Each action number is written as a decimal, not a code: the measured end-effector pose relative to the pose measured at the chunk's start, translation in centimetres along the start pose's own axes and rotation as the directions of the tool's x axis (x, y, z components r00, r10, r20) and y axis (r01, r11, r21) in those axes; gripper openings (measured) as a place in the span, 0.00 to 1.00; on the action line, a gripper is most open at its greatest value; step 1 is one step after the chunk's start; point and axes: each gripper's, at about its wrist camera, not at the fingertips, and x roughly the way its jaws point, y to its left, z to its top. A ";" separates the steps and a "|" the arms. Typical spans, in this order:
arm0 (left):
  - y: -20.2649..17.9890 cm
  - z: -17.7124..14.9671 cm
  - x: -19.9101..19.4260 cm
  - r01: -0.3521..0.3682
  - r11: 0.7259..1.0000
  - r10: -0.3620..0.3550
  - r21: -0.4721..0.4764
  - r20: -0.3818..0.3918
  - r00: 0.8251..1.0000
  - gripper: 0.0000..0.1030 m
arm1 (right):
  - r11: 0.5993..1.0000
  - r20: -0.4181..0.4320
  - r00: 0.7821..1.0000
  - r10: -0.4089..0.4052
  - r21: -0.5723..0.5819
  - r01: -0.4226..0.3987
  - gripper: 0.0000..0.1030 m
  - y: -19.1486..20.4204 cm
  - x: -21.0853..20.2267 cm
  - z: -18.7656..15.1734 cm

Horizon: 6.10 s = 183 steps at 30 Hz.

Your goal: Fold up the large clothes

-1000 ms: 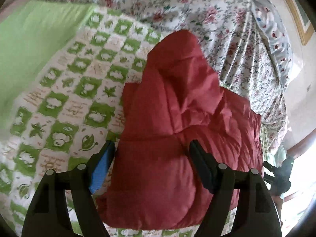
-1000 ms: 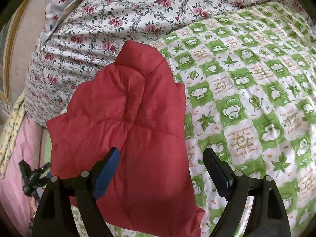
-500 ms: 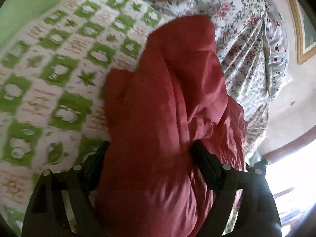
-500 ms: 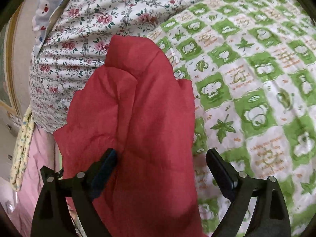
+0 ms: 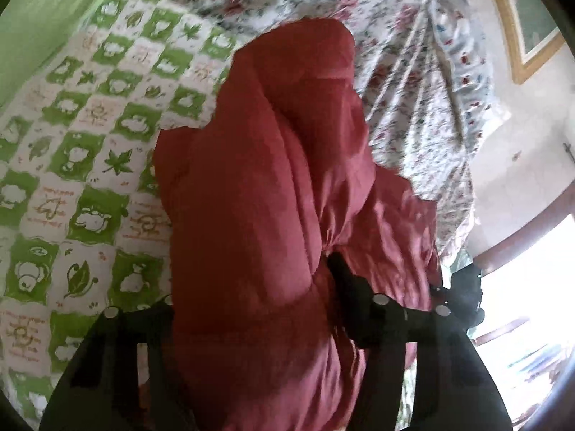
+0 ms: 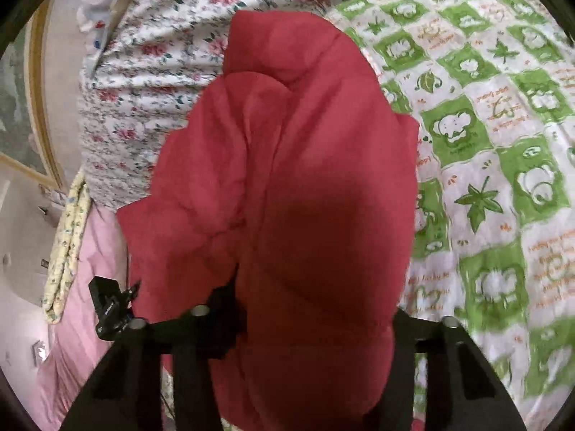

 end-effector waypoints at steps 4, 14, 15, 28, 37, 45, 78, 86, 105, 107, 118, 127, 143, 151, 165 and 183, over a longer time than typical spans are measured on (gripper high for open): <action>-1.8 -1.0 -2.3 0.023 0.999 -0.023 0.030 0.022 0.999 0.51 | 0.999 0.004 1.000 0.002 -0.046 -0.001 0.39 1.9 -2.2 -1.8; -3.9 -8.3 -7.9 0.080 0.995 -0.081 0.064 0.011 0.997 0.50 | 0.997 -0.001 1.000 0.015 -0.078 -0.015 0.37 2.5 -8.3 -9.6; -3.8 -9.2 -8.3 0.085 0.995 -0.085 0.059 0.010 0.996 0.50 | 0.997 -0.001 1.000 0.020 -0.073 -0.020 0.38 2.3 -8.7 -10.5; -1.1 -15.9 -10.0 -0.029 1.000 0.029 0.005 0.000 1.000 0.50 | 1.000 0.023 0.999 -0.027 -0.011 0.027 0.49 0.3 -9.4 -16.2; -0.5 -15.8 -7.3 -0.210 0.977 0.210 0.028 0.001 0.978 0.62 | 0.995 0.060 0.994 -0.095 0.037 0.093 0.65 -1.4 -7.3 -15.7; -2.0 -16.1 -8.4 -0.336 0.941 0.334 0.048 0.041 0.942 0.74 | 0.988 0.098 0.984 -0.151 0.042 0.147 0.78 -1.1 -8.6 -16.3; -8.1 -20.0 -13.1 -0.483 0.859 0.471 0.168 0.108 0.875 0.79 | 0.876 0.249 0.902 -0.353 -0.252 0.412 0.79 9.3 -11.1 -21.8; -11.2 -21.6 -11.4 -0.446 0.855 0.440 0.264 0.083 0.894 0.79 | 0.842 0.223 0.907 -0.357 -0.343 0.416 0.79 11.7 -9.0 -23.2; -11.8 -22.7 -7.2 -0.457 0.816 0.467 0.355 0.063 0.882 0.82 | 0.781 0.199 0.905 -0.375 -0.459 0.424 0.86 13.8 -4.4 -23.8; -11.6 -22.4 -6.9 -0.454 0.818 0.464 0.355 0.060 0.884 0.83 | 0.767 0.209 0.899 -0.386 -0.469 0.438 0.87 13.9 -3.8 -23.7; -11.0 -19.6 -4.3 -0.475 0.812 0.487 0.339 0.054 0.871 0.99 | 0.763 0.235 0.872 -0.429 -0.423 0.489 0.88 12.8 -2.0 -19.8; -10.2 -16.6 -1.4 -0.523 0.791 0.537 0.318 0.049 0.842 1.00 | 0.771 0.211 0.846 -0.490 -0.348 0.533 0.90 10.1 0.0 -14.8; -7.0 -11.8 2.8 -0.564 0.801 0.580 0.202 -0.024 0.814 1.00 | 0.841 0.120 0.866 -0.485 -0.207 0.500 0.90 5.9 1.3 -9.5; -7.7 -12.1 1.1 -0.532 0.822 0.546 0.205 -0.016 0.838 1.00 | 0.852 0.133 0.877 -0.462 -0.206 0.480 0.91 5.3 1.1 -9.8; -10.9 -20.8 -7.3 -0.418 0.874 0.432 0.246 -0.003 0.902 1.00 | 0.865 0.231 0.884 -0.406 -0.216 0.453 0.92 8.3 -3.6 -12.7; -9.9 -24.1 -4.7 -0.466 0.836 0.487 0.288 0.000 0.873 1.00 | 0.789 0.212 0.856 -0.472 -0.332 0.518 0.92 8.5 -6.1 -23.3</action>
